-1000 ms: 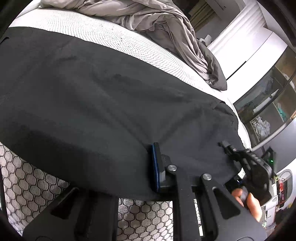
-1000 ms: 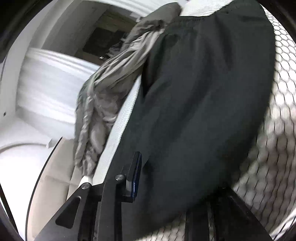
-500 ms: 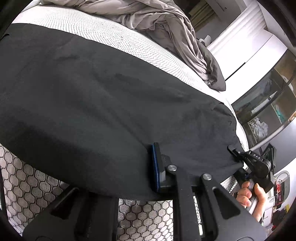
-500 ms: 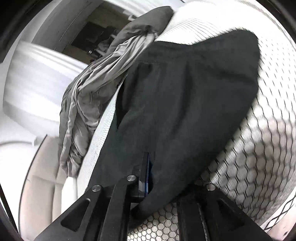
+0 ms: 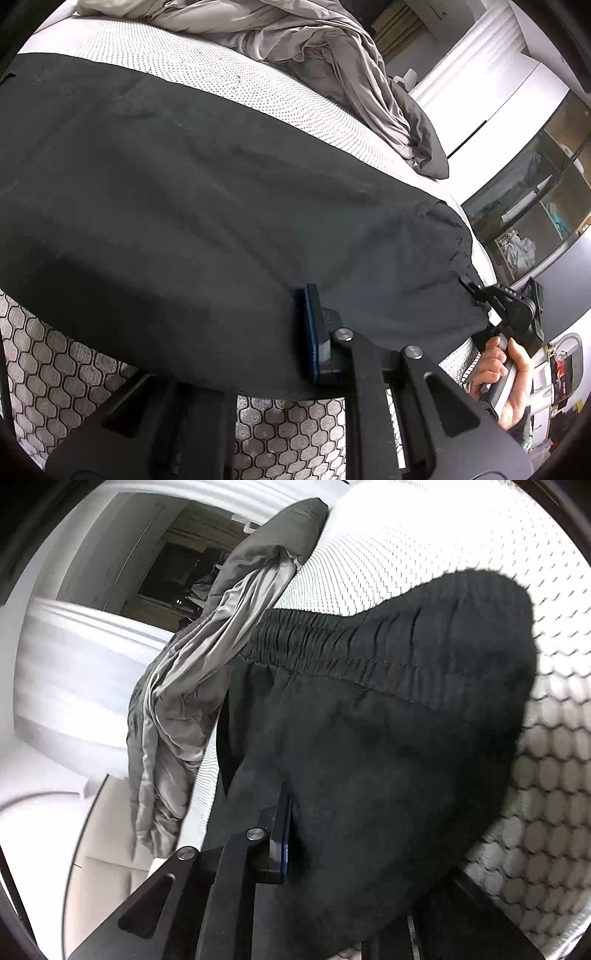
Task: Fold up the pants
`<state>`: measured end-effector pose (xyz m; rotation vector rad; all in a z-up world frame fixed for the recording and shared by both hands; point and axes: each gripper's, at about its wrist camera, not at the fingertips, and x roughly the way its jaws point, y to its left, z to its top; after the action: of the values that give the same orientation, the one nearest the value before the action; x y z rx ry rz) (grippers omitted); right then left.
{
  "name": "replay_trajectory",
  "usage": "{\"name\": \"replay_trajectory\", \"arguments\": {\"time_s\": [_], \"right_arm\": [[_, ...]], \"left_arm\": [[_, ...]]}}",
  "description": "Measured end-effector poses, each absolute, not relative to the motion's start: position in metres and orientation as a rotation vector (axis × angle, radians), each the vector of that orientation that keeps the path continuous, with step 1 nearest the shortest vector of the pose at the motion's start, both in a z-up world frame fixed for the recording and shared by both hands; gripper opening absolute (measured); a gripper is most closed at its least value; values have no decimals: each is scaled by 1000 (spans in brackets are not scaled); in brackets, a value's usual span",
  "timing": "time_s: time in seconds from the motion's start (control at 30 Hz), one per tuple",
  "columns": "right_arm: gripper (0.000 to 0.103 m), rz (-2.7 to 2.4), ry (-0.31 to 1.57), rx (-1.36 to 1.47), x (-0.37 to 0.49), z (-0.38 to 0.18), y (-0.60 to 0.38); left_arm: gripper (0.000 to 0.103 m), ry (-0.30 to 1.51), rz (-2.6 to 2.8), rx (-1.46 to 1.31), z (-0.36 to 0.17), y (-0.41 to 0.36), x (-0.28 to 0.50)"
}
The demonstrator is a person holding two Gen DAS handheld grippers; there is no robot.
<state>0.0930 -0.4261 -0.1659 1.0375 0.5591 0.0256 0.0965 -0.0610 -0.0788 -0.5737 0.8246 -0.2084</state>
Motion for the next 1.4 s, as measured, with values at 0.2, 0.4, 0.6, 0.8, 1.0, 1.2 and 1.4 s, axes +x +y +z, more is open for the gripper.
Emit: {"name": "replay_trajectory", "arguments": {"time_s": [0.2, 0.4, 0.6, 0.8, 1.0, 1.2, 1.4], "right_arm": [[13, 62, 554, 1132, 88, -170, -441], [31, 120, 519, 1143, 80, -168, -422], [30, 6, 447, 1204, 60, -169, -454], [26, -8, 465, 1150, 54, -164, -445], [39, 250, 543, 1189, 56, -173, -388], [9, 184, 612, 980, 78, -165, -344], [8, 207, 639, 1015, 86, -170, -346]], "left_arm": [[14, 825, -198, -555, -77, -64, 97], [14, 820, -197, -554, -77, -65, 97], [14, 823, -212, -569, -79, -60, 97], [14, 827, -200, -568, -79, -60, 98], [14, 823, -196, -560, -78, -60, 98], [14, 774, -137, -593, -76, -47, 91], [14, 744, -75, -697, -78, 3, 90]]}}
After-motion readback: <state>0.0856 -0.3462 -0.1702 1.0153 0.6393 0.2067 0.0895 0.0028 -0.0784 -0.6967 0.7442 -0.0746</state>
